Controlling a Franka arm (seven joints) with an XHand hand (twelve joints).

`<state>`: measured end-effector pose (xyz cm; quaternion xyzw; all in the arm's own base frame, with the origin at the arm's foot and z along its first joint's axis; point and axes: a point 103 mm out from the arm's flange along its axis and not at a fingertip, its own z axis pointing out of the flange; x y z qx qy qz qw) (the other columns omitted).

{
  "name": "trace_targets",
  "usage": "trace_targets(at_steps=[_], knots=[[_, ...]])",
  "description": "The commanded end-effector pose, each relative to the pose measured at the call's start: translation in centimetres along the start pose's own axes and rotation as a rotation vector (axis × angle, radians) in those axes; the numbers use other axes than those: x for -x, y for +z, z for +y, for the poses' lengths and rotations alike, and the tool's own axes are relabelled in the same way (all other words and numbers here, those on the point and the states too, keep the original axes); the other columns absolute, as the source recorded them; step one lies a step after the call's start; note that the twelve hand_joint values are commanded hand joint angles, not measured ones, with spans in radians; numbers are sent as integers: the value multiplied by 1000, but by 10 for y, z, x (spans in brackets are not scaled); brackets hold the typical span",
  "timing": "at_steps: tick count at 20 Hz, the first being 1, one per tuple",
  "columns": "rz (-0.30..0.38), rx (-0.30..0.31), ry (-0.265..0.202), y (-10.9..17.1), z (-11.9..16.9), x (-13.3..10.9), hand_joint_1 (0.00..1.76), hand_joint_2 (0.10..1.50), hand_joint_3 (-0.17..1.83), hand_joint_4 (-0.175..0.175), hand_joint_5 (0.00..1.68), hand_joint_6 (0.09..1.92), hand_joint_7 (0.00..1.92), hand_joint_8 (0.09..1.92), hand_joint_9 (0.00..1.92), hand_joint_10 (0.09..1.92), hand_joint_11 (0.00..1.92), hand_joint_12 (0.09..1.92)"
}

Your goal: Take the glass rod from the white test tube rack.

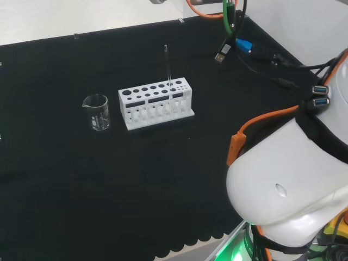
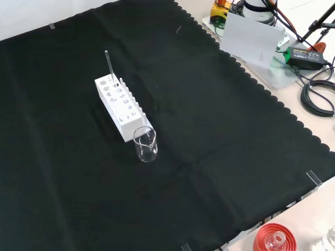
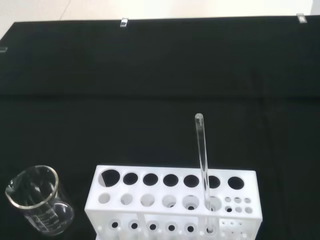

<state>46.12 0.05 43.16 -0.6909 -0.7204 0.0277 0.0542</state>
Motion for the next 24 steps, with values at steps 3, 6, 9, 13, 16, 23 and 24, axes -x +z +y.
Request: trace_targets(at_steps=[3,6,9,13,16,23,24], knots=[[-8,-44,-20,24,30,2,666,827,379,-76,281,505,420,891,618,902,542,1377],[-8,-58,-16,35,38,7,678,823,381,-79,280,514,425,891,634,903,547,1377],[-8,-64,-16,42,41,9,685,817,394,-82,274,539,436,888,657,890,559,1369],[-5,-80,-16,51,45,12,693,813,403,-85,283,563,449,887,677,884,575,1369],[-11,-94,-17,59,47,13,697,806,418,-86,279,596,461,882,691,875,587,1360],[-24,-125,-13,73,51,12,700,799,435,-89,279,633,482,880,707,872,599,1360],[-18,-135,-15,75,52,11,700,797,440,-89,276,642,484,879,709,870,600,1359]])
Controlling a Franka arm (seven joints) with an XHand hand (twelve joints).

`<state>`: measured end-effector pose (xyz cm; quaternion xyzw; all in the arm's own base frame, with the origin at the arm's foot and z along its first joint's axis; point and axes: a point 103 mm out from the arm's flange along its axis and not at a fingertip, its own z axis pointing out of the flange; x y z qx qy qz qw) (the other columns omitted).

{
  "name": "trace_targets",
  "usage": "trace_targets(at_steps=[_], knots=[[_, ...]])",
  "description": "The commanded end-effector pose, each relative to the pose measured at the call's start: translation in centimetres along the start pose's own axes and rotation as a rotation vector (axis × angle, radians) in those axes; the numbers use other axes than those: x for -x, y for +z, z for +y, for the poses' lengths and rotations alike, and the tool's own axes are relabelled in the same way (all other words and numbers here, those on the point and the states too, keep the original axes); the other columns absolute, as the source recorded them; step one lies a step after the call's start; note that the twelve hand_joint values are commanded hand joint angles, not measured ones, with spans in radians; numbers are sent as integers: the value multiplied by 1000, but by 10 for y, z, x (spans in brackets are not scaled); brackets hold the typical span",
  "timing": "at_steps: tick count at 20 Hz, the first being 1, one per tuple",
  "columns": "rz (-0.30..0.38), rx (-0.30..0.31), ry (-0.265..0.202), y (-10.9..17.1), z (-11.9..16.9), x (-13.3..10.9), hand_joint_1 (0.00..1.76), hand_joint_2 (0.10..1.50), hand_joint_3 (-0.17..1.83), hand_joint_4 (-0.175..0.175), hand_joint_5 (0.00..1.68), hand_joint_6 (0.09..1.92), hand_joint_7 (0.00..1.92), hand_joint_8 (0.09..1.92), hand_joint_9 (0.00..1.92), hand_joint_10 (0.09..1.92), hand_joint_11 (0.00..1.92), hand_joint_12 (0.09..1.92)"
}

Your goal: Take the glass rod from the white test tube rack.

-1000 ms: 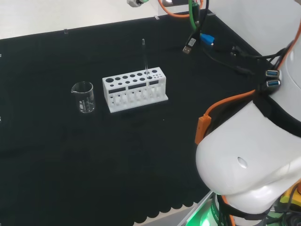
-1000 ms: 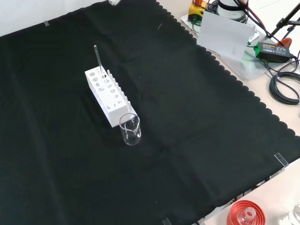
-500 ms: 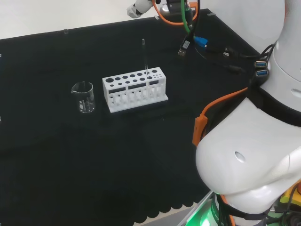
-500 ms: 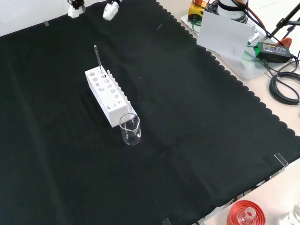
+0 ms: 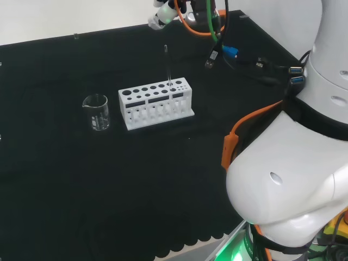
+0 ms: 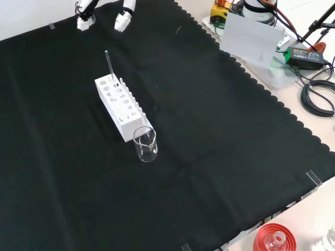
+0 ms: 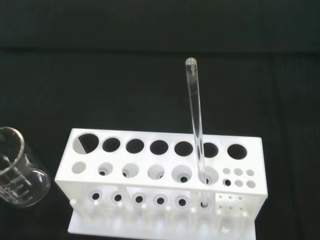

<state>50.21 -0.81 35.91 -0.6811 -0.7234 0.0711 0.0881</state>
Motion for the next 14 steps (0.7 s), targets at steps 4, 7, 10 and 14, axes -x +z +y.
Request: trace_targets(at_steps=[4,7,10,14], knots=[[-14,-45,-1,14,11,2,701,793,448,-89,274,657,492,879,713,870,603,1360],[-14,-51,-5,16,12,3,701,793,452,-89,275,663,501,881,716,871,607,1360],[-19,-63,2,28,14,4,702,792,455,-90,277,669,505,881,718,871,609,1360],[1,-68,4,44,15,10,702,791,458,-90,278,677,508,881,720,872,611,1359]])
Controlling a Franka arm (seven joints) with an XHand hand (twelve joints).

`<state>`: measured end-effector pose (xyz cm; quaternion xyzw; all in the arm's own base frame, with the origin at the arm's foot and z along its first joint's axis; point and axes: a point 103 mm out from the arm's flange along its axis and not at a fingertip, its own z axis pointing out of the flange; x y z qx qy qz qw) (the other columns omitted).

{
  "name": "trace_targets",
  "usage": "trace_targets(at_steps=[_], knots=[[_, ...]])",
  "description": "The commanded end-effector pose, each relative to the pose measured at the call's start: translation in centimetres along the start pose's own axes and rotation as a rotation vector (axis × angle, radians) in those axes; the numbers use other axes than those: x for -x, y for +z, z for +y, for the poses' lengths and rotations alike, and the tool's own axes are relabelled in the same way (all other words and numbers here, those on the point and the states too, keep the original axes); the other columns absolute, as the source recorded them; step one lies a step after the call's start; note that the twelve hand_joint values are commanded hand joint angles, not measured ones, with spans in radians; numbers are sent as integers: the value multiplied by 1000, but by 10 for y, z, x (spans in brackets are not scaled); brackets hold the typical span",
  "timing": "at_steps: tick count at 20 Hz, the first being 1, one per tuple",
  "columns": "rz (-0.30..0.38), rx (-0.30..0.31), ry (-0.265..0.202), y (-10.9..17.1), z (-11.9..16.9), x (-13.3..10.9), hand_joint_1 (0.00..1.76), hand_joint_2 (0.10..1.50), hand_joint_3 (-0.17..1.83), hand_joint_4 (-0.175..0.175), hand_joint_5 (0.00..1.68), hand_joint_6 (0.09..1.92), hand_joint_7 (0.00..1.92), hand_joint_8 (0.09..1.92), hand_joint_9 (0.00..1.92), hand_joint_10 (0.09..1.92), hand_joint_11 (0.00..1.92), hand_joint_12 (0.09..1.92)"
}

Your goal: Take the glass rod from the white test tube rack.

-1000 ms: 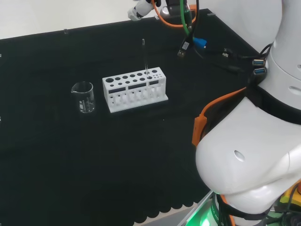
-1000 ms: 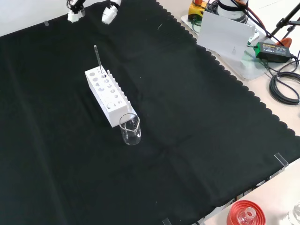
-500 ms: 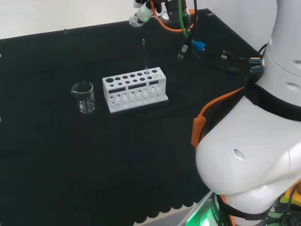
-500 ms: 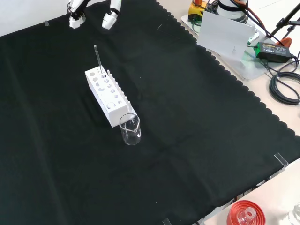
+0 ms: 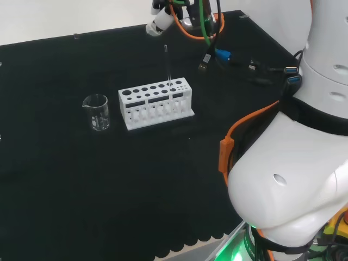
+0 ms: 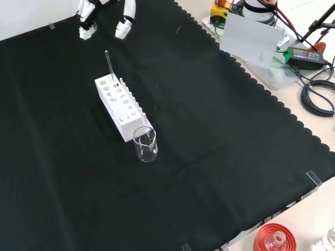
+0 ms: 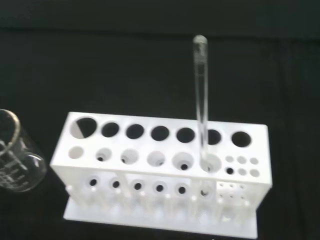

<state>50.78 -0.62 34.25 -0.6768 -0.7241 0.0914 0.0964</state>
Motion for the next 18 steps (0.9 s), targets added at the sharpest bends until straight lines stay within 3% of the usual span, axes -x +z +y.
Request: trace_targets(at_steps=[1,18], knots=[[19,-28,10,31,7,12,702,790,460,-90,278,679,509,880,720,872,611,1359],[6,-97,21,75,13,17,707,785,485,-99,310,762,617,878,796,851,670,1337]])
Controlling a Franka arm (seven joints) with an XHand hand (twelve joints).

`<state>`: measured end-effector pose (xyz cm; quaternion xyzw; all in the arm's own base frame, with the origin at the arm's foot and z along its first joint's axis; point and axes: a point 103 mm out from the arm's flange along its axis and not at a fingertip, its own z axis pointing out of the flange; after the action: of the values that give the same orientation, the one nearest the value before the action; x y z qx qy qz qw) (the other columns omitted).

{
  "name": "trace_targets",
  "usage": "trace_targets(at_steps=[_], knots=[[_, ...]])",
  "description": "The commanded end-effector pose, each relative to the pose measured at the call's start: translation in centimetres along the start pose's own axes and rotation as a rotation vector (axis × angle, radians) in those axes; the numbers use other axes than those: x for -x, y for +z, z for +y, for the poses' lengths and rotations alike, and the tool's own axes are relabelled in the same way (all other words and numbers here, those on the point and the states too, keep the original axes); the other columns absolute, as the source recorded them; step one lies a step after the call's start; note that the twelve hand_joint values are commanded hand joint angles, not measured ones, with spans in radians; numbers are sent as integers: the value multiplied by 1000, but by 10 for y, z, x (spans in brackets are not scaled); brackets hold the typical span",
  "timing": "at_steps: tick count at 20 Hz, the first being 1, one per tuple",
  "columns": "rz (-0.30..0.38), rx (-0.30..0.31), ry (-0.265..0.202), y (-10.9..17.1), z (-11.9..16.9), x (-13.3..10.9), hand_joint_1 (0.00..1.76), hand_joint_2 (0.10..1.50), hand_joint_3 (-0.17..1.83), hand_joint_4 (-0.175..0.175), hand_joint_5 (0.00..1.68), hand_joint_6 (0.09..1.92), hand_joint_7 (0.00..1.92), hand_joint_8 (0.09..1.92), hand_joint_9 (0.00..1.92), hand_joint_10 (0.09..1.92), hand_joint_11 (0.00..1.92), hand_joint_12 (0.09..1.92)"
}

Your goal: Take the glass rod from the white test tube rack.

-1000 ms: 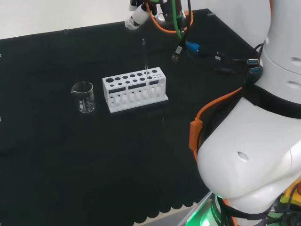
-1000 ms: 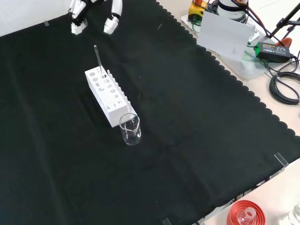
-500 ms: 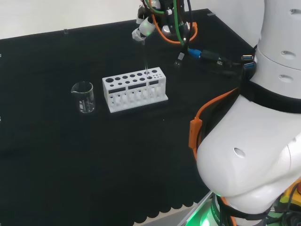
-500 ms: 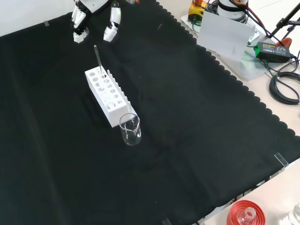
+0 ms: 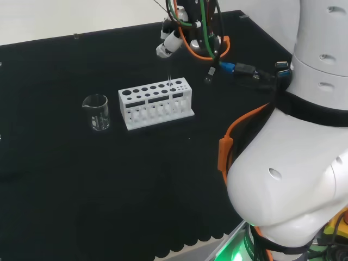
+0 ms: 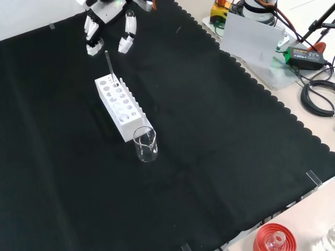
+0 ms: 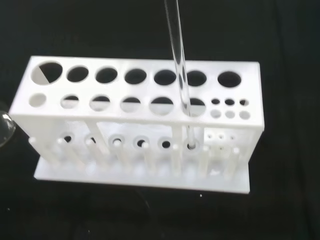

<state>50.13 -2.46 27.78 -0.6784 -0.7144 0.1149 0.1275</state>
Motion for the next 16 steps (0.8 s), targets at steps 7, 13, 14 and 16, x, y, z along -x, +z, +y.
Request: trace_targets(at_steps=[7,13,14,16], knots=[[-2,-17,-14,17,19,-8,740,791,507,-127,438,892,727,860,918,802,793,1288],[-17,13,-27,18,26,-12,876,796,561,-169,662,937,870,811,1094,710,971,1208],[-16,25,-28,18,26,-12,915,795,578,-173,700,931,894,802,1129,689,1008,1190],[-13,41,-31,17,27,-12,1024,865,500,-167,812,999,967,786,1215,643,1095,1152]])
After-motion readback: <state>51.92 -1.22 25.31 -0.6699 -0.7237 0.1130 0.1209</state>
